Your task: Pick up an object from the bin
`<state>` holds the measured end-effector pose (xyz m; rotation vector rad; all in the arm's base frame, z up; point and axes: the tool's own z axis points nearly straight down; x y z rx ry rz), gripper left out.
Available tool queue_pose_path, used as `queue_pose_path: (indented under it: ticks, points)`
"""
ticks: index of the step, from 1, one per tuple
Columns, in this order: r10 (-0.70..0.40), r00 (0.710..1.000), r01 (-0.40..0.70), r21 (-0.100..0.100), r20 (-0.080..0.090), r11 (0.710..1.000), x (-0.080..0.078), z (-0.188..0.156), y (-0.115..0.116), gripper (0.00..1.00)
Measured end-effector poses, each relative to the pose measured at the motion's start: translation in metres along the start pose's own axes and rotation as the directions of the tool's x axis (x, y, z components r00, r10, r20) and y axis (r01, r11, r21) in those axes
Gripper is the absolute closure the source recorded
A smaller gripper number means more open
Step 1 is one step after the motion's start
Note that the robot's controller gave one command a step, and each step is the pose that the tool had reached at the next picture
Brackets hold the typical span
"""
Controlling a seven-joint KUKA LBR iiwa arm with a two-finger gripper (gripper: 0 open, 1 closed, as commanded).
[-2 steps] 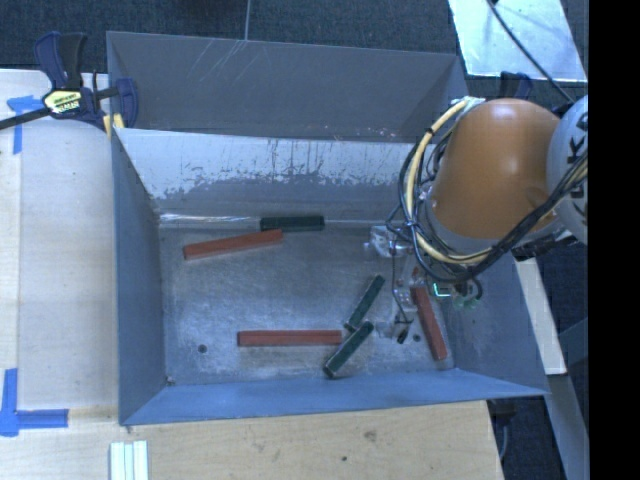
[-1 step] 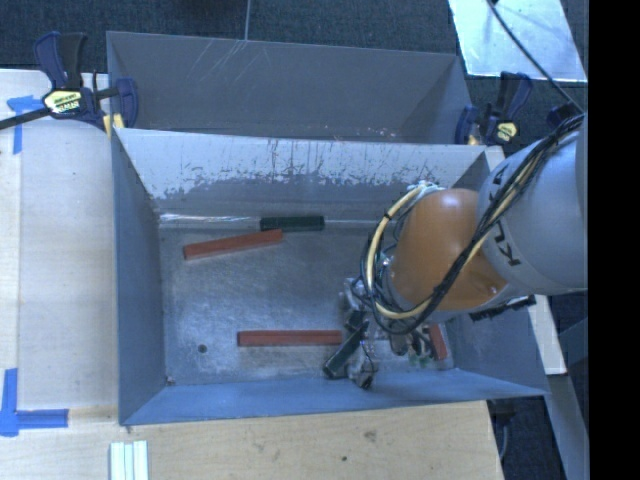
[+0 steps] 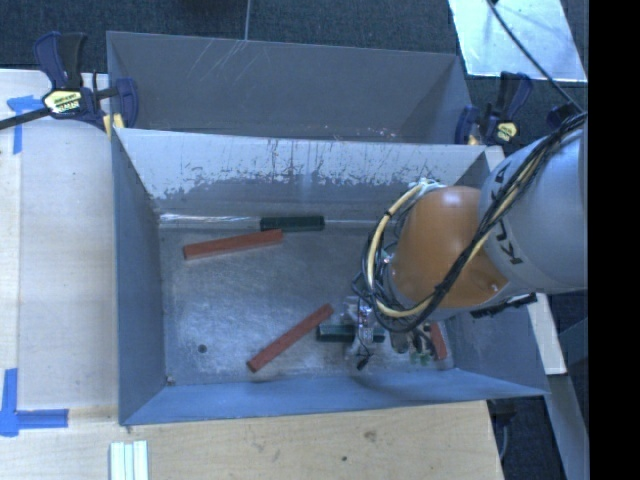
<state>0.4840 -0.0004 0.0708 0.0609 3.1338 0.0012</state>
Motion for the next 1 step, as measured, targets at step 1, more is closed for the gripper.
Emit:
queue_pose_path:
  ticks: [1]
  points:
    - [-0.005,1.0,0.005,0.0,0.005,1.0,-0.0247,-0.1497,-0.0034,1.0]
